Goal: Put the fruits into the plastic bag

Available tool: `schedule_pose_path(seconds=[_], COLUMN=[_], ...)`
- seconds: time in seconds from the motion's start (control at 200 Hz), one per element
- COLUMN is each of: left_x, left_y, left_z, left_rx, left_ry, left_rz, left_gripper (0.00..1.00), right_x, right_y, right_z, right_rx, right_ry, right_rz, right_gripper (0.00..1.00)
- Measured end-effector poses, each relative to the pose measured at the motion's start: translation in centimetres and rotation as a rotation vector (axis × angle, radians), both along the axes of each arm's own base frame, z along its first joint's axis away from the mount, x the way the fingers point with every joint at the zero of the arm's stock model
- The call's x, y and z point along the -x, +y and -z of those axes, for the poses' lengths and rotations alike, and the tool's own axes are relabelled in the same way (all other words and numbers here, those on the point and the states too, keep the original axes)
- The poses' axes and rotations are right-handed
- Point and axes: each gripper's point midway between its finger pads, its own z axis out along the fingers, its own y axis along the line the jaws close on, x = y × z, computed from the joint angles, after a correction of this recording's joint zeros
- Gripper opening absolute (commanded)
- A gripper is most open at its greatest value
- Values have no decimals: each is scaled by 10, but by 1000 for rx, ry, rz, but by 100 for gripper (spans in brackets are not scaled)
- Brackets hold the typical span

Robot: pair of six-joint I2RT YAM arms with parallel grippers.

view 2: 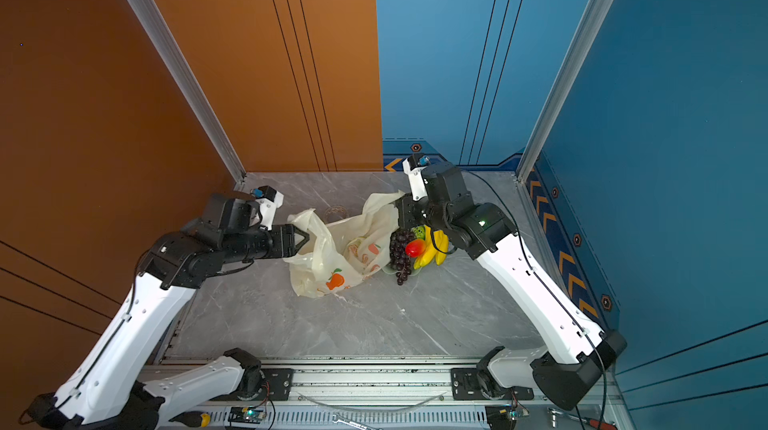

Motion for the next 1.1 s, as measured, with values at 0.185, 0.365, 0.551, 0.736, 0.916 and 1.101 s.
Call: schedule_pose_path(seconds=[0.185,0.365,0.551,0.736,0.916,1.101], left_x=[12,60,104,115,104,89], left_y=[13,26,39,34,21,0], left_z=[-17,-17,-35,-49,-43,-32], left_rx=[172,438,703,850,861,846], left_ry=[30,113,168,262,370,441], left_rz=[-142,-326,-460,-509,-521,-493], left_gripper=[98,98,98,98,98,98], right_x=[0,-1,-6,-8,-3,-1], right_y=[0,8,22,36,46,47], right_z=[-4,-8,-8,-14,-23,-34], right_rx=[-97,-132,-128,-116,-114,-127], right_ry=[65,86,90,66,48,25], right_rz=[81,121,131,128,114,110], right_gripper=[0,0,0,0,0,0])
